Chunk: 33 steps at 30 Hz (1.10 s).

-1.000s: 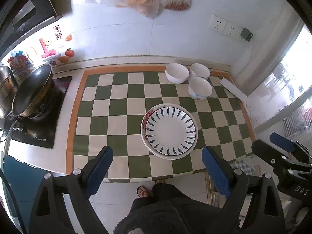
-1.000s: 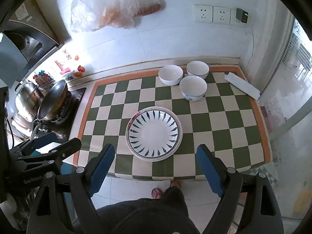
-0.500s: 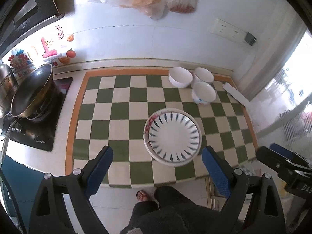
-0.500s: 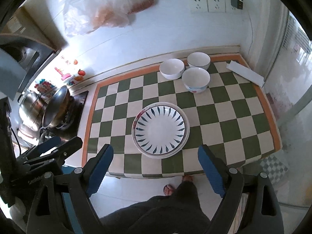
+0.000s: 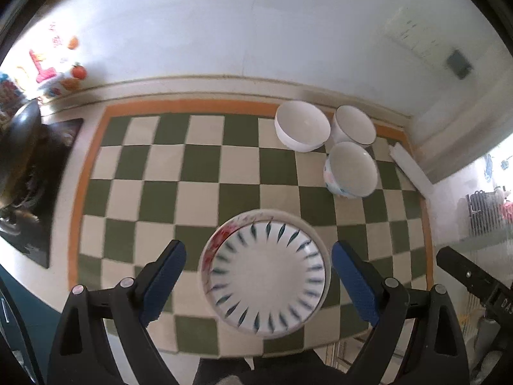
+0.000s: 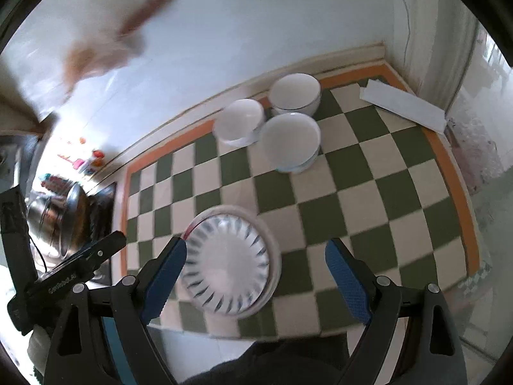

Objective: Organize plates and bowls
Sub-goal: 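Move both grippers toward the white bowls beside the paper strip, then grasp the rim of a plain white bowl with both grippers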

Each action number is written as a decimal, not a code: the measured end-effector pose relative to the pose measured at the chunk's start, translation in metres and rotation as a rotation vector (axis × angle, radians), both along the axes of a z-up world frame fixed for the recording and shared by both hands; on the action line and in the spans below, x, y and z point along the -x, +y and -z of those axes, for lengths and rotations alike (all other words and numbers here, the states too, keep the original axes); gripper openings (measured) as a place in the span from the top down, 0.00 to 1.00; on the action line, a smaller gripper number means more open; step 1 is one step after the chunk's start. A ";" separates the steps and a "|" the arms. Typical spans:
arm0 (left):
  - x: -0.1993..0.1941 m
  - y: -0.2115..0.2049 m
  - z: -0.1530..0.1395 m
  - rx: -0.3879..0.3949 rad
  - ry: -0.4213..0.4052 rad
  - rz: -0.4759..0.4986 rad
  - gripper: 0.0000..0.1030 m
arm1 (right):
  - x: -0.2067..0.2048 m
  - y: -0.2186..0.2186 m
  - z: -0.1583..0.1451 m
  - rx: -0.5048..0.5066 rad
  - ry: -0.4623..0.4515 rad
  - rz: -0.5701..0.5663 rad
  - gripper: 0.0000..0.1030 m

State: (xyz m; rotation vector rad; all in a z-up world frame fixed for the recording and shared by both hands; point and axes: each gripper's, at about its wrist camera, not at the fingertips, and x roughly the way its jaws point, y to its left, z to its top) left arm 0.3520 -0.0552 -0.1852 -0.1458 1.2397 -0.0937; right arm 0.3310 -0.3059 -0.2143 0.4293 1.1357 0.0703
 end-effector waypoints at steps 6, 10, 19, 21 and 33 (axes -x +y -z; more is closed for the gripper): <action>-0.074 -0.039 0.053 0.025 0.117 0.009 0.14 | -0.087 -0.049 0.056 -0.040 0.102 0.018 0.16; -0.113 -0.056 0.085 0.057 0.194 -0.001 0.29 | -0.132 -0.071 0.087 -0.046 0.164 0.006 0.18; -0.180 -0.039 0.107 0.124 0.220 -0.133 0.33 | -0.244 -0.050 0.097 -0.220 0.152 -0.167 0.40; -0.193 -0.033 0.110 0.142 0.225 -0.149 0.41 | -0.269 -0.038 0.107 -0.229 0.193 -0.198 0.48; -0.248 -0.034 0.158 0.109 0.313 -0.084 0.80 | -0.339 0.003 0.170 -0.142 0.379 -0.240 0.66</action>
